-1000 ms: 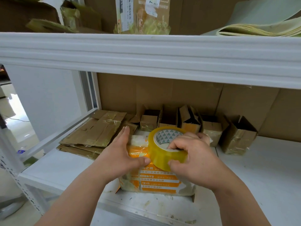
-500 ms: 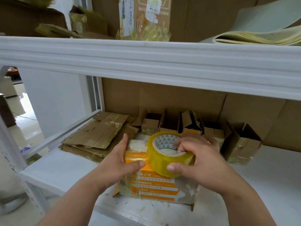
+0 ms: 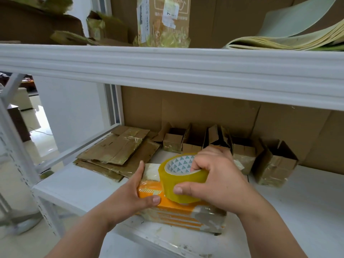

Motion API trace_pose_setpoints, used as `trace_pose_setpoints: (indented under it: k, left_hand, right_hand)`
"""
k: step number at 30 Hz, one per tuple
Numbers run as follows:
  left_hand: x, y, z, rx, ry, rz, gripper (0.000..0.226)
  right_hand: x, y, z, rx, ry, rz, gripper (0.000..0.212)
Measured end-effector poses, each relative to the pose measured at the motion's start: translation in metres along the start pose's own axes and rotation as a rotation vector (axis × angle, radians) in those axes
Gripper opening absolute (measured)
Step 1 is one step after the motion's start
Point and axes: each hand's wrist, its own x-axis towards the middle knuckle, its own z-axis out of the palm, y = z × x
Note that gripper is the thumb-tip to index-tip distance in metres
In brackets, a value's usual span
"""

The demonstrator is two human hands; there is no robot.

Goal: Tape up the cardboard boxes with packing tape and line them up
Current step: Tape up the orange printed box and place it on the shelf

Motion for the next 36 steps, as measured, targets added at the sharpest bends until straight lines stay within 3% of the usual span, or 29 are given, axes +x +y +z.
trace_pose_setpoints:
  k: [7, 14, 20, 23, 27, 31, 36]
  left_hand:
    - [0.003, -0.008, 0.007, -0.082, -0.006, -0.042, 0.125]
    - [0.015, -0.001, 0.016, -0.049, -0.057, -0.079, 0.119]
    - [0.023, 0.005, 0.023, 0.014, -0.095, -0.09, 0.115]
    - [0.023, 0.012, 0.03, 0.064, -0.081, -0.059, 0.115]
    - [0.028, 0.006, 0.036, 0.363, 0.022, 0.17, 0.114]
    - [0.042, 0.016, 0.039, 0.581, -0.008, 0.466, 0.11]
    - [0.069, 0.04, 0.035, 0.737, -0.149, 0.479, 0.132]
  right_hand:
    - [-0.004, -0.006, -0.007, -0.031, -0.03, 0.004, 0.059]
    - [-0.024, -0.003, -0.04, -0.039, -0.108, 0.079, 0.024]
    - [-0.027, 0.006, -0.053, -0.1, 0.076, 0.239, 0.048]
    - [-0.029, 0.004, -0.055, -0.147, 0.136, 0.285, 0.05]
    - [-0.03, -0.001, -0.053, -0.191, 0.141, 0.337, 0.052]
    - [-0.033, -0.002, -0.053, -0.139, 0.172, 0.355, 0.051]
    - [-0.033, -0.003, -0.059, -0.177, 0.198, 0.398, 0.038]
